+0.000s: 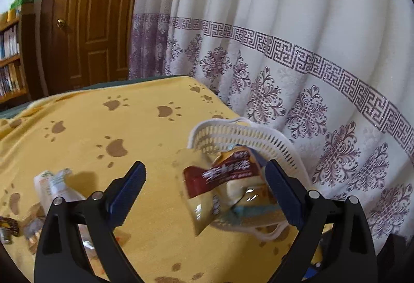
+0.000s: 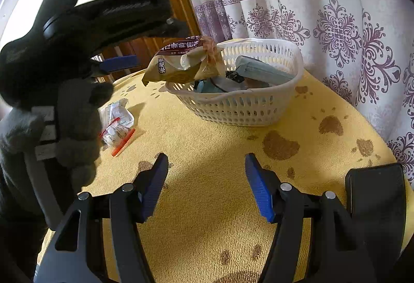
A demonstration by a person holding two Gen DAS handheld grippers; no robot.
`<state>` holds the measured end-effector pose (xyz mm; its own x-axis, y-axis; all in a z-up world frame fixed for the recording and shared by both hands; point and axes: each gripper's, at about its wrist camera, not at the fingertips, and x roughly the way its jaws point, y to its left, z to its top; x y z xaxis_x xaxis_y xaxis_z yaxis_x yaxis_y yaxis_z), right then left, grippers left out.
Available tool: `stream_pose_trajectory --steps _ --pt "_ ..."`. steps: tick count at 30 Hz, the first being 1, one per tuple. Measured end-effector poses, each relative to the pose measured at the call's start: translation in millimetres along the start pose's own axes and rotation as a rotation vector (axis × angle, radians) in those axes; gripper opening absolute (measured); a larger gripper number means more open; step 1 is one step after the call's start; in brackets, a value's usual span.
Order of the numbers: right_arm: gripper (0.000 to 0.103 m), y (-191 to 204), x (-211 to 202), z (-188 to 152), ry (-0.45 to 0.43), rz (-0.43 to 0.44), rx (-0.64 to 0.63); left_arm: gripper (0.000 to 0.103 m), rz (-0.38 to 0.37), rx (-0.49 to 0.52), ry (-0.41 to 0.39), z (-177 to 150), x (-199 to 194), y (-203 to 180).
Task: Organize snacks
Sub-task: 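Carry the wafer bag with the left tool into the basket and release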
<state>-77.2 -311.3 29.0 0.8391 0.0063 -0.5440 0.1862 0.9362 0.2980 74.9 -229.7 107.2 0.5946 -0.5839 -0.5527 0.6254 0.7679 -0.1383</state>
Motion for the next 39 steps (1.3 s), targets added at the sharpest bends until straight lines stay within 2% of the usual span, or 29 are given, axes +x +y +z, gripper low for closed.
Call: stream_pose_trajectory --steps 4,9,13,17,21,25,27,33,36,39 --pt "0.064 0 0 0 0.0 0.004 -0.001 0.093 0.076 0.08 -0.013 -8 -8 -4" --pt "0.064 -1 1 1 -0.002 0.009 0.003 0.093 0.201 0.198 0.023 -16 10 -17" --pt "0.064 -1 1 1 -0.001 0.014 0.004 0.093 0.198 0.18 0.035 -13 27 -20" --pt "0.064 2 1 0 0.002 0.014 -0.003 0.093 0.232 0.182 0.035 -2 45 -19" --pt "0.064 1 1 0 0.004 0.014 0.001 0.093 0.221 0.133 0.062 8 56 -12" --pt "0.064 1 2 1 0.004 0.016 0.002 0.093 0.146 0.077 0.038 9 36 -6" --pt "0.064 1 2 1 0.003 0.016 0.001 0.093 0.14 0.065 0.017 10 26 -2" --pt "0.064 1 1 1 0.002 0.016 0.003 0.093 0.191 0.002 -0.023 15 7 21" --pt "0.064 1 1 1 0.003 0.016 0.004 0.093 0.222 -0.015 0.001 15 14 29" --pt "0.064 1 1 1 0.003 0.015 0.003 0.093 0.248 0.016 0.026 10 29 23"
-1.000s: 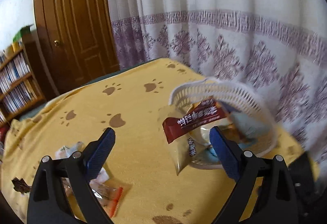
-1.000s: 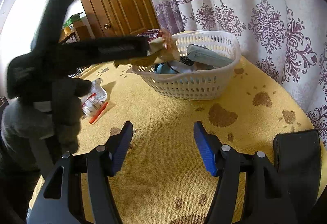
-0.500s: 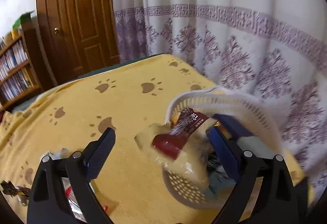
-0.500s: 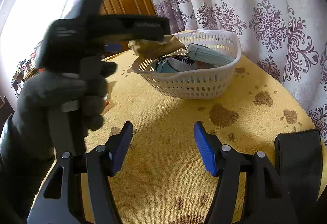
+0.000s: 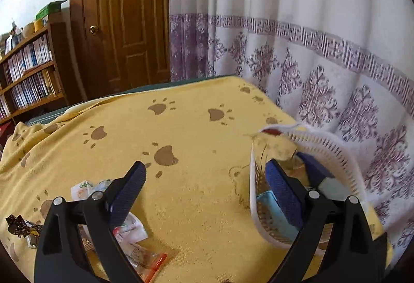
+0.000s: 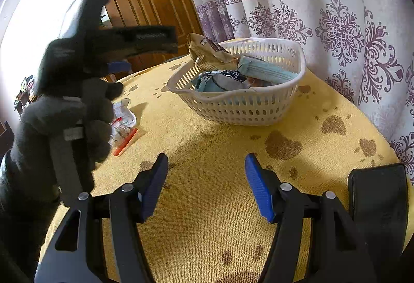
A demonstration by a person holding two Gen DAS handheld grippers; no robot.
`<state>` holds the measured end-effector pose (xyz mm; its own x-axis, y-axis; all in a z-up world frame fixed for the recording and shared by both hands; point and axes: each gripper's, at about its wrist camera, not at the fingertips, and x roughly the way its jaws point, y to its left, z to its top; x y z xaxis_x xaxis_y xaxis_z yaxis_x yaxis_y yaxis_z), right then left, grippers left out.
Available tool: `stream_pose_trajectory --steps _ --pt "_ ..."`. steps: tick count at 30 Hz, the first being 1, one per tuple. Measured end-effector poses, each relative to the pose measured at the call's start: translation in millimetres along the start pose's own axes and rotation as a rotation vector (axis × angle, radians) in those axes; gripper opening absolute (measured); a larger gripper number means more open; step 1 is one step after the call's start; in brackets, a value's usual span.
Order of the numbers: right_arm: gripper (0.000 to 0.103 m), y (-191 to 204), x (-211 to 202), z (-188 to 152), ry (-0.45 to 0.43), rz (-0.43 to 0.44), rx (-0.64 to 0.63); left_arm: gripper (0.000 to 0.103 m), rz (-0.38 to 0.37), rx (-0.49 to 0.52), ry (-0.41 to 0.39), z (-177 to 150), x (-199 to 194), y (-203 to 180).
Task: Organize snacks
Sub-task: 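Carry the wafer bag with the left tool into the basket and release, then withdraw the left tool from the basket back toward the remaining snacks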
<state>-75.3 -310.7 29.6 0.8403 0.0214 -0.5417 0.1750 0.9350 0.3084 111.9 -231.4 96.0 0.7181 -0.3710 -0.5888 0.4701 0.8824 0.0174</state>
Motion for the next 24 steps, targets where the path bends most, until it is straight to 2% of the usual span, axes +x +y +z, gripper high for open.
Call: stream_pose_trajectory --steps 6,8,18,23,24 --pt "0.064 1 -1 0 0.0 -0.004 -0.001 0.093 0.048 0.093 0.014 -6 18 -25" --pt "0.064 0 -1 0 0.001 -0.004 0.001 0.093 0.035 0.101 0.014 -8 17 -26" --pt "0.064 1 2 0 0.014 -0.021 -0.004 0.093 -0.002 0.038 -0.004 -15 -14 -8" --pt "0.064 3 4 0 0.025 -0.032 -0.012 0.093 0.007 0.017 -0.025 -20 -36 8" --pt "0.066 3 4 0 0.027 -0.034 -0.014 0.093 0.01 0.012 -0.031 -23 -41 13"
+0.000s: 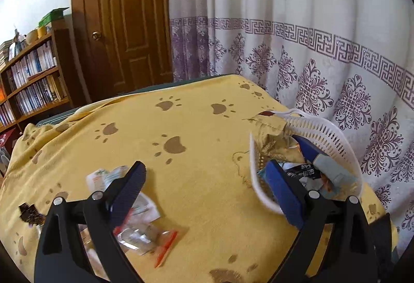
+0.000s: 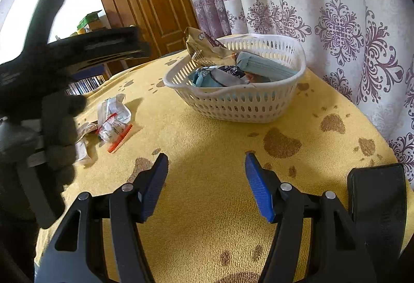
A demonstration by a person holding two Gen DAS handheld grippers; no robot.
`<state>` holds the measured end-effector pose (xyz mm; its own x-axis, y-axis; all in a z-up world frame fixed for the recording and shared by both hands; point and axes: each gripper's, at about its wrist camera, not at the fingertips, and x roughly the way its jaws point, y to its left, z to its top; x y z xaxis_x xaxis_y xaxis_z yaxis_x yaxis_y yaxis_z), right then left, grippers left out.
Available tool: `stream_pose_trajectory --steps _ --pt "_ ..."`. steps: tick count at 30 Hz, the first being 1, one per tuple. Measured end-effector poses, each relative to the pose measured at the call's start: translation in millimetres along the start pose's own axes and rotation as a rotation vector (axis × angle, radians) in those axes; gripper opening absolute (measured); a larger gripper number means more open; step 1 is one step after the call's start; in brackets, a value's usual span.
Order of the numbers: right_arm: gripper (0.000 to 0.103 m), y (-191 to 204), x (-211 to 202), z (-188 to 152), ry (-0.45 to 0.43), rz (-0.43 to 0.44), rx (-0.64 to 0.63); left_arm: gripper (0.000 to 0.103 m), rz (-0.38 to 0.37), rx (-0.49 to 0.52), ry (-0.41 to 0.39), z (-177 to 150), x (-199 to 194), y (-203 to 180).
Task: Organize snacks
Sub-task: 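Withdraw the left tool from the basket back toward the remaining snacks, then grasp the dark purple-wrapped candy with the right tool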
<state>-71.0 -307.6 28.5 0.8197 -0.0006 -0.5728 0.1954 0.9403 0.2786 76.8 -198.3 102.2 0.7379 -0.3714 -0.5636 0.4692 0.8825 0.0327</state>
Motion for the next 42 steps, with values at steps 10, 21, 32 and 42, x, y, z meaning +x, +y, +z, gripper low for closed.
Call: stream_pose_trajectory --steps 10,21,32,42 --pt "0.071 15 4 0 0.032 -0.056 -0.071 0.093 0.083 -0.098 -0.039 -22 -41 71" --pt "0.071 55 1 2 0.038 -0.003 -0.116 0.093 0.203 -0.248 -0.053 -61 -75 167" --pt "0.071 111 15 8 0.073 0.108 -0.209 0.089 0.341 -0.423 0.008 -104 -89 262" --pt "0.07 200 50 22 0.1 0.267 -0.396 0.086 0.37 -0.547 0.009 -123 -96 303"
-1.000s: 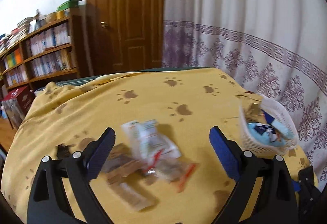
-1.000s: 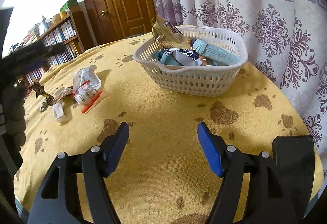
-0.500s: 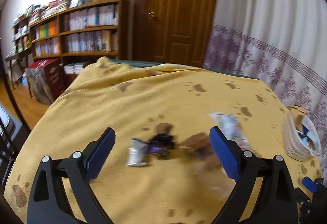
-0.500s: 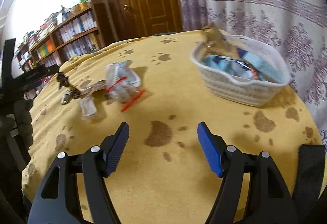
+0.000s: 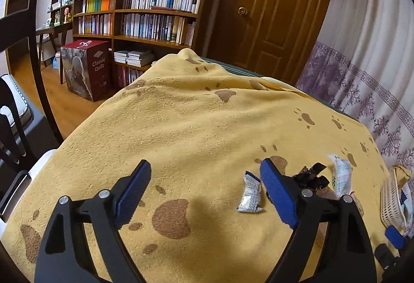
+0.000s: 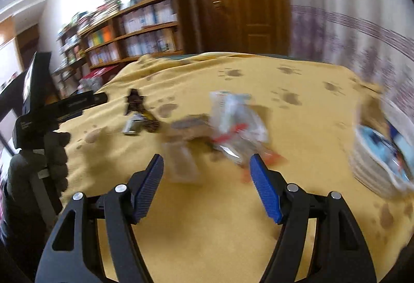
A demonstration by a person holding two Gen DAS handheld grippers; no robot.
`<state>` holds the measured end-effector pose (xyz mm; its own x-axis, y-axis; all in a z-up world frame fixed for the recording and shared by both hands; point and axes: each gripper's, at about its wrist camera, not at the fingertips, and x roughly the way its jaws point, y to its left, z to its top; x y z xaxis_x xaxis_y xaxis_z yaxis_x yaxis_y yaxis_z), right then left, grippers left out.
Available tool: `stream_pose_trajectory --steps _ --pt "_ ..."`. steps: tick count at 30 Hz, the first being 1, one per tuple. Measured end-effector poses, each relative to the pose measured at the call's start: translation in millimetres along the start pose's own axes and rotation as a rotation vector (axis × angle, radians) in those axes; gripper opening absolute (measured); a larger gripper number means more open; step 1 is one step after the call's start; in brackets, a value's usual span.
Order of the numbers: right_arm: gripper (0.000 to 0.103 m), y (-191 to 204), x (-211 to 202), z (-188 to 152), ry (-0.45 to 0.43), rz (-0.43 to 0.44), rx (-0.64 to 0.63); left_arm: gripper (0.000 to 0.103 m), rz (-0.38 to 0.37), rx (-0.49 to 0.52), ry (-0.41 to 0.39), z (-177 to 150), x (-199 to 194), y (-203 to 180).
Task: Organize snacks
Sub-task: 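Grasp the dark purple-wrapped candy with the right tool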
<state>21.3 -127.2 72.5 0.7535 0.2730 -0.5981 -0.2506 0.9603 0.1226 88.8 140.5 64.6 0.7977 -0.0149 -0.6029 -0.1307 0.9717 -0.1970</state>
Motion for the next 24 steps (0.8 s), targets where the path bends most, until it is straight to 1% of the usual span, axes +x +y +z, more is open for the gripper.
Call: stream_pose_trajectory --steps 1,3,5,9,11,12,16,18,22,24 --pt "0.069 6 7 4 0.007 0.019 -0.014 0.086 0.006 0.002 -0.003 0 0 1" --pt "0.063 20 22 13 0.022 0.045 -0.042 0.086 0.018 0.009 -0.014 0 -2 2" --pt "0.06 32 41 23 0.041 0.077 -0.052 0.086 0.03 0.011 -0.018 -1 -3 1" --pt "0.052 47 67 35 0.063 0.086 -0.068 0.086 0.055 0.022 -0.027 -2 -4 1" --pt "0.051 56 80 39 0.073 0.095 -0.077 0.086 0.092 0.035 -0.043 -1 -6 2" --pt "0.05 61 86 40 0.078 0.097 -0.084 0.086 0.1 0.033 -0.047 -1 -7 3" --pt "0.044 79 114 47 0.106 0.102 -0.12 0.086 0.094 -0.014 -0.034 1 -7 12" --pt "0.037 83 124 50 0.111 0.096 -0.125 0.086 0.099 -0.023 -0.025 1 -6 13" --pt "0.03 84 139 57 0.113 0.089 -0.117 0.086 0.097 -0.034 -0.011 0 -4 16" --pt "0.022 82 143 60 0.114 0.085 -0.111 0.086 0.094 -0.038 -0.006 -1 -3 16"
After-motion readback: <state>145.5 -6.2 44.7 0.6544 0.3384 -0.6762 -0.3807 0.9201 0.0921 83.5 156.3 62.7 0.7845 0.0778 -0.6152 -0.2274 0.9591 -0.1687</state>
